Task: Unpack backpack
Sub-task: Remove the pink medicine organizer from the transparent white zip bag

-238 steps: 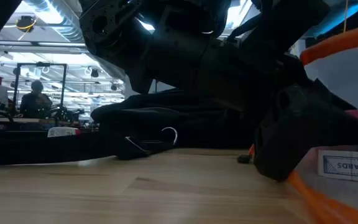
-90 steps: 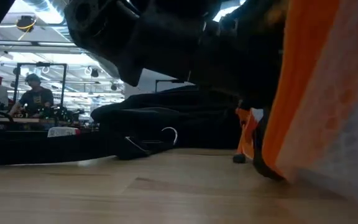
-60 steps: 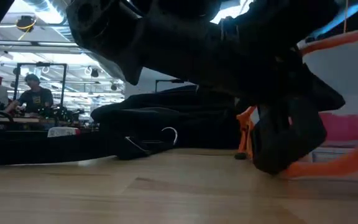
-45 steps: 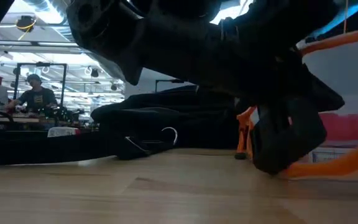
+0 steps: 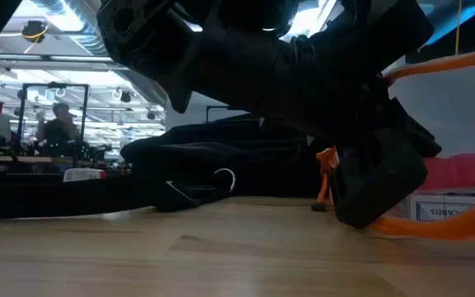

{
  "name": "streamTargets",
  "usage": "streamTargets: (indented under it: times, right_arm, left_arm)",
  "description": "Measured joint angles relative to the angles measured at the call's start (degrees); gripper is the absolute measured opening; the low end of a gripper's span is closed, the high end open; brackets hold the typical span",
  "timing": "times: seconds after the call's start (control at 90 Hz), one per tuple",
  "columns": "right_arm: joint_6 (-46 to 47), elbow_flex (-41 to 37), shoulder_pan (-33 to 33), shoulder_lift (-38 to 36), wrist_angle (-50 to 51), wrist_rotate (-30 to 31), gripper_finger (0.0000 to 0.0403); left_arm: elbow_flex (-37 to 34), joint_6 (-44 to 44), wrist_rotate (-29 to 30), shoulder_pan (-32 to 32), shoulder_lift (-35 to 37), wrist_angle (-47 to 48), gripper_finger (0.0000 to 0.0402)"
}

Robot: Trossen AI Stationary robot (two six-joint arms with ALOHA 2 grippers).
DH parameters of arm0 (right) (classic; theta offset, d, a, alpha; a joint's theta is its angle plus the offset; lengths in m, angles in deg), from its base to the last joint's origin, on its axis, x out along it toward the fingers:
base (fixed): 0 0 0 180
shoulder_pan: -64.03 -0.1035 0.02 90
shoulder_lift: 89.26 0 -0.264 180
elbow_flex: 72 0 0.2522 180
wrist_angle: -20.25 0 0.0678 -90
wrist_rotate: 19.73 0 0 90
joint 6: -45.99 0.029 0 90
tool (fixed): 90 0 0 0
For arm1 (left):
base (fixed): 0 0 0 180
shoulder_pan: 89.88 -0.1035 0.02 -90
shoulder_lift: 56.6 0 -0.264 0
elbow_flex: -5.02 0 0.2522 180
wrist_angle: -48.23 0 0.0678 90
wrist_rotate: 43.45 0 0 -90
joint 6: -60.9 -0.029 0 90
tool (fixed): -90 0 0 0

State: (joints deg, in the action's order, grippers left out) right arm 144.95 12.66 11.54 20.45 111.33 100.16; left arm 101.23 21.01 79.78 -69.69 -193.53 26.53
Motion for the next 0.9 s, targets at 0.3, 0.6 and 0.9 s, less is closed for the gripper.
streamTargets:
  times: [0.3, 0.6, 0.9]
  right_arm:
    - [-0.33, -6.59, 3.43, -0.02, -4.29, -2.37, 0.0018]
    - [-1.53, -9.28, 3.37, -0.07, -10.16, -3.55, 0.0018]
    - [-1.96, -9.69, 3.28, -0.27, -10.24, -3.98, 0.0018]
  left_arm:
    - [-0.04, -2.08, 17.51, 2.5, 0.63, 0.46, 0.0134]
    - [0.09, 8.85, 10.35, 0.5, 1.06, 13.03, 0.0163]
    - [0.11, 6.58, -4.97, -0.27, 1.25, 14.41, 0.0168]
